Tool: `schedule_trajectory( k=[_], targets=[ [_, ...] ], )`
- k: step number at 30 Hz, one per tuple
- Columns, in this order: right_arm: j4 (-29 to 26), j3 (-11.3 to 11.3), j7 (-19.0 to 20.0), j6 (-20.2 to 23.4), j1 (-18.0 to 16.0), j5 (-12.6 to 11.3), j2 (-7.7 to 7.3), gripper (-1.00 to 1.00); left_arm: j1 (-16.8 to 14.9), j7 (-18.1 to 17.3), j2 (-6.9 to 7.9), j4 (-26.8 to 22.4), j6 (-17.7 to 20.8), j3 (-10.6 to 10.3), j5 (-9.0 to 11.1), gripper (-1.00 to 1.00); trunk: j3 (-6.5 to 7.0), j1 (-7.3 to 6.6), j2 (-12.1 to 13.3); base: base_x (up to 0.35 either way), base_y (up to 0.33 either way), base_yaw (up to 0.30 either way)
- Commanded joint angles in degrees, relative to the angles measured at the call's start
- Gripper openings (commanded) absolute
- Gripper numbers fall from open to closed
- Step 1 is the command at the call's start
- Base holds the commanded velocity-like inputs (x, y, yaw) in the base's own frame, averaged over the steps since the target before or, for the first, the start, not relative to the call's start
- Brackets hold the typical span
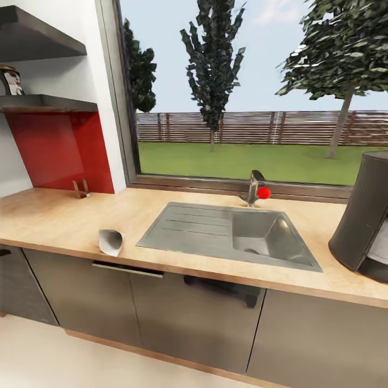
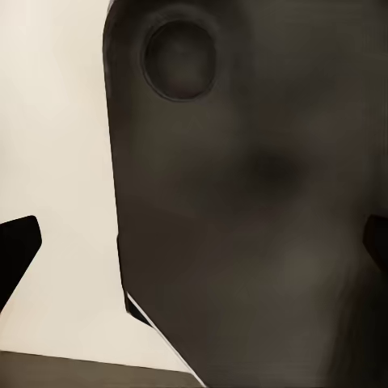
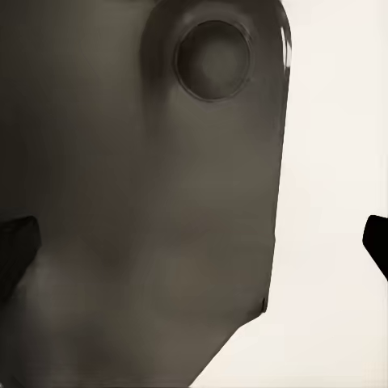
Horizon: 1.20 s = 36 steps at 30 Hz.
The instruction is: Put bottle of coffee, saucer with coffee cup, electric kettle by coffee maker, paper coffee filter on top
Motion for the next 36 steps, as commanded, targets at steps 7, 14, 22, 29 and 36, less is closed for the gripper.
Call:
schedule_trajectory(
  k=[7, 14, 22, 29, 36],
  targets=[
    [-0.1, -0.2, -0.1, 1.1, -0.1, 0.0, 0.09, 1.00, 0.3, -0.6, -0.04, -0.1, -0.2, -0.2, 0.0, 1.00, -0.03, 0.00, 0.0, 0.000, 0.000, 0.000],
    [-0.1, -0.2, -0.1, 1.1, -0.1, 0.0, 0.09, 1.00, 0.3, -0.6, -0.04, -0.1, -0.2, -0.2, 0.0, 1.00, -0.03, 0.00, 0.0, 0.000, 0.000, 0.000],
    [-0.1, -0.2, -0.1, 1.1, -0.1, 0.0, 0.09, 1.00, 0.3, -0.6, -0.04, -0.1, -0.2, -0.2, 0.0, 1.00, -0.03, 0.00, 0.0, 0.000, 0.000, 0.000],
    [-1.5, -0.2, -0.2, -0.4, -1.7, -0.2, -1.02, 1.00, 1.9, -0.2, -0.35, -1.7, 0.0, 0.1, -0.2, 1.00, -0.03, 0.00, 0.0, 0.000, 0.000, 0.000],
    [-15.9, -0.1, 0.0, -8.4, -5.5, -0.2, -1.29, 1.00, 2.4, -0.2, 1.91, -25.5, 0.1, 0.2, -0.1, 1.00, -0.03, 0.00, 0.0, 0.000, 0.000, 0.000]
  ],
)
